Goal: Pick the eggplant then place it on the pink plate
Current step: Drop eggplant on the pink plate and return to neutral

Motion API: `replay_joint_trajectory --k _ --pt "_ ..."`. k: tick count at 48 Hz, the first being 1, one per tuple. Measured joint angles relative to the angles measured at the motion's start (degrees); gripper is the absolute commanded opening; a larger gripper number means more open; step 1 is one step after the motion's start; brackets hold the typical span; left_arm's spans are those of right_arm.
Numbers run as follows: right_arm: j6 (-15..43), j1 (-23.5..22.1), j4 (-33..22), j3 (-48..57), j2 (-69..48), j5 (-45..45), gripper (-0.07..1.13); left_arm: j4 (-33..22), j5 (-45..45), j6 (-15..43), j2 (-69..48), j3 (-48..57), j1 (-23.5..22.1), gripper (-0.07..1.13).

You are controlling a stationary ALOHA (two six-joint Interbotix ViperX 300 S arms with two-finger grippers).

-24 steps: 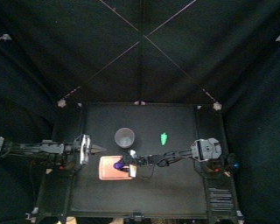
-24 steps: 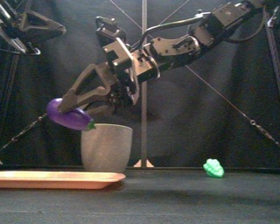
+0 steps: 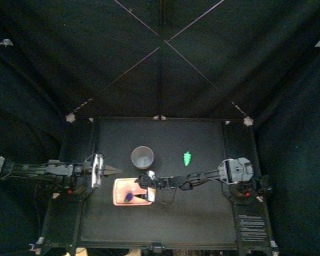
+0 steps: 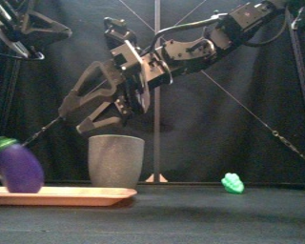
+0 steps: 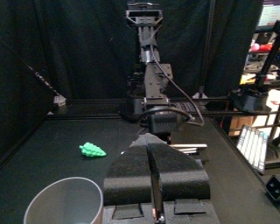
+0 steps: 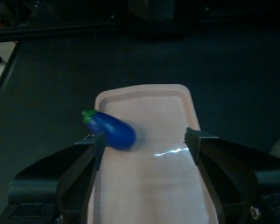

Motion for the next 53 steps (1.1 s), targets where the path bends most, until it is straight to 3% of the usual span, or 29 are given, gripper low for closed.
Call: replay_joint_trajectory --k 12,35,53 --pt "0.3 -1.8 -1.1 8.9 -16.2 -3.2 1.03 0.0 0.0 0.0 0.1 0.0 0.0 -0.03" --pt "-0.1 -3.6 -2.2 28.7 -38.1 -18.6 1.03 0.0 0.0 0.0 -0.1 0.1 0.0 -0.03" --pt "0.0 -3.4 -5.3 40.0 -52.6 -20.2 1.03 0.5 0.0 0.0 -0.2 0.3 0.0 -0.03"
